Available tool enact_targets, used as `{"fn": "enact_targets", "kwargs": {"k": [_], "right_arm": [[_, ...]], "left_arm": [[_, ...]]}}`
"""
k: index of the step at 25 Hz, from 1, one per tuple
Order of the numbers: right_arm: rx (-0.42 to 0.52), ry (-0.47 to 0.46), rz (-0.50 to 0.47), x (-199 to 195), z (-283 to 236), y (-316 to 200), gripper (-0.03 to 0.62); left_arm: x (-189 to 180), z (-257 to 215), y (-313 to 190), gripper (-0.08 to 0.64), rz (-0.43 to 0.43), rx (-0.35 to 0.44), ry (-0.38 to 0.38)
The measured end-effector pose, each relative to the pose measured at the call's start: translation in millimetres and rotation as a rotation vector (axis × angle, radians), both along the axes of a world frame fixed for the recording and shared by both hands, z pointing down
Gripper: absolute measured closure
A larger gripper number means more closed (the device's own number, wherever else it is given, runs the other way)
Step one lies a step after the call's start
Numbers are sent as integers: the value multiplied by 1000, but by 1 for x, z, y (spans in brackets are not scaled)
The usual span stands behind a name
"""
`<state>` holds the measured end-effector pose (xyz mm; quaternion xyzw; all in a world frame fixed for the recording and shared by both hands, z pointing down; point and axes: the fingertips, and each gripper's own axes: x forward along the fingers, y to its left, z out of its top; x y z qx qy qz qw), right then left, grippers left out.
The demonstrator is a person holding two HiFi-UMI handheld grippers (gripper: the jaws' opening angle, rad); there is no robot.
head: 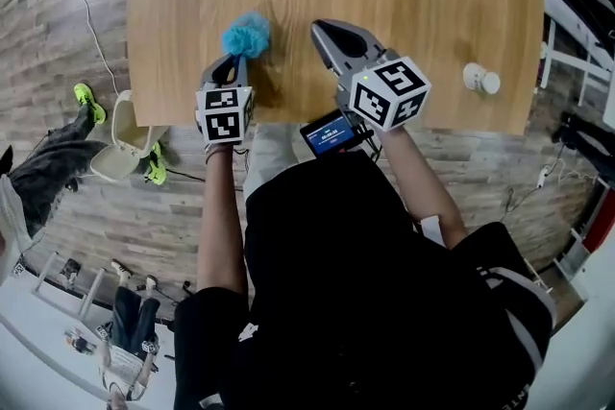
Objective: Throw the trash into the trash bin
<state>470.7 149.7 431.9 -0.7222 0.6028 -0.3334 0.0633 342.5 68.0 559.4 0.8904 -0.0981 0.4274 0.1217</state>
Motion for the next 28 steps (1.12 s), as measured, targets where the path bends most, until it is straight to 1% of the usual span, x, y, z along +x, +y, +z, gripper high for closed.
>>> {"fn": "enact_targets", "kwargs": {"k": [2, 4, 7, 9, 12, 15, 19, 23, 26, 28], "right_arm": [[13, 5, -7, 0, -5, -4, 594], [22, 17, -17, -1, -12, -6, 594], [41, 37, -29, -4, -25, -9, 594], [60, 54, -40, -11, -38, -9, 594], [98, 95, -70, -21, -60, -7, 594], [134, 144, -108, -33, -84, -9, 594], [170, 187, -153, -53, -113, -9, 594], [194, 209, -182, -64, -129, -8, 594], [210, 228, -204, -68, -137, -8, 594], [222, 236, -218, -71, -142, -9, 594]], "left_arm": [[3, -10, -2, 532, -5, 7, 27], [8, -28, -5, 532, -18, 17, 76], [13, -66, -7, 534, -41, 41, 187], [10, -94, -6, 535, -57, 71, 255], [2, -138, 0, 535, -95, 105, 358], [-8, -182, 2, 535, -149, 113, 468], [-25, -244, 4, 535, -189, 143, 602], [-31, -273, 9, 541, -181, 192, 658], [-33, -287, 16, 540, -179, 196, 717], [-35, -293, 20, 540, -183, 205, 731]]}}
